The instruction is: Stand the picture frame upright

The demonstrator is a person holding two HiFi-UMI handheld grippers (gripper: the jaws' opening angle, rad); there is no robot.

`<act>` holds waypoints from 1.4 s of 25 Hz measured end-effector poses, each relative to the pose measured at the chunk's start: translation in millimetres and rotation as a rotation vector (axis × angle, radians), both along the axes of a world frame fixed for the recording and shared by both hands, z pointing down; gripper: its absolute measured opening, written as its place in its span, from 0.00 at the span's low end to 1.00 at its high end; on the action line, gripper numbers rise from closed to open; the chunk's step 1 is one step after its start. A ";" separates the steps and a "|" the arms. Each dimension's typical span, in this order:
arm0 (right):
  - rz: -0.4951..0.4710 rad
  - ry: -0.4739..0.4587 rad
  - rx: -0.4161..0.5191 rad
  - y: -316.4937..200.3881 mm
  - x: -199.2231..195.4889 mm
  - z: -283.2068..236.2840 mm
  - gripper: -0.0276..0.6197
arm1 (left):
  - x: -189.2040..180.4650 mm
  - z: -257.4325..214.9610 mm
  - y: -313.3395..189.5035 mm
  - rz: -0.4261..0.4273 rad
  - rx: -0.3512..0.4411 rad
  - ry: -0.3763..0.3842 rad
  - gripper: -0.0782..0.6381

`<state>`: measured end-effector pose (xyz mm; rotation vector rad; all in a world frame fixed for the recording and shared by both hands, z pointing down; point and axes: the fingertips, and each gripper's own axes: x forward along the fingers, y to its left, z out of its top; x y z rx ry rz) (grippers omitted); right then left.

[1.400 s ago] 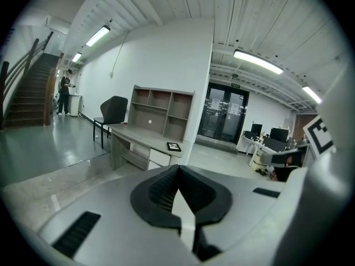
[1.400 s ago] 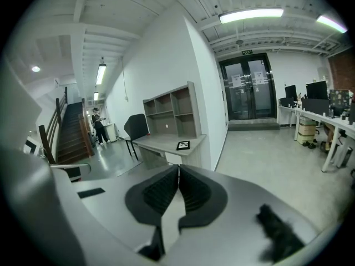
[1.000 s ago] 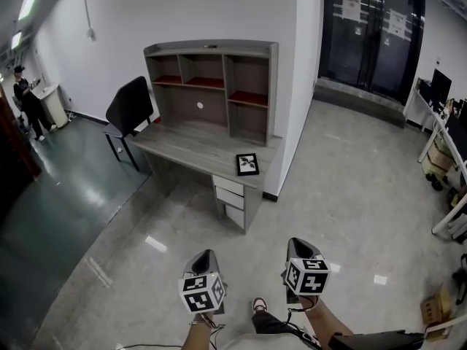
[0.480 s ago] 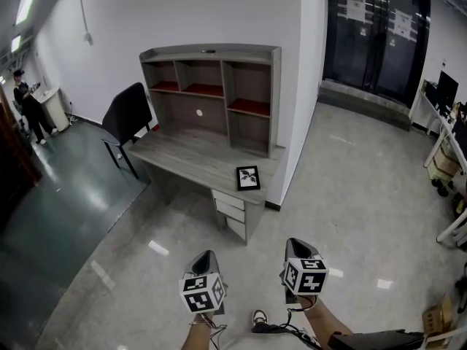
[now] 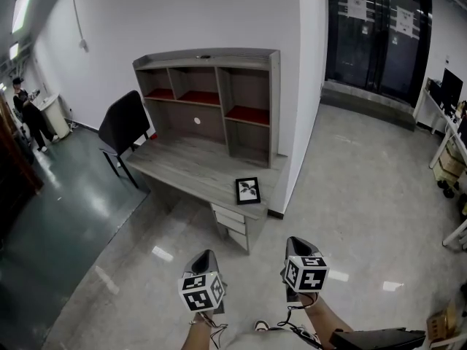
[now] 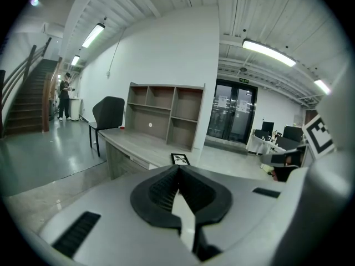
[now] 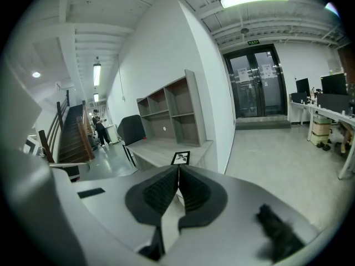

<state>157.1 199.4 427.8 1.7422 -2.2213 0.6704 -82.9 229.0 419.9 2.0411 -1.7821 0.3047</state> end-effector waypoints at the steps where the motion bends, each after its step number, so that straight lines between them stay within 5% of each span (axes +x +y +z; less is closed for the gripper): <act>1: -0.003 0.000 0.003 -8.0 0.3 -1.2 0.09 | 0.5 -0.5 -7.1 -0.002 0.002 0.000 0.13; 35: -0.028 0.029 -0.042 -136.9 -4.1 27.2 0.09 | 5.4 23.4 -145.3 0.016 -0.018 0.012 0.13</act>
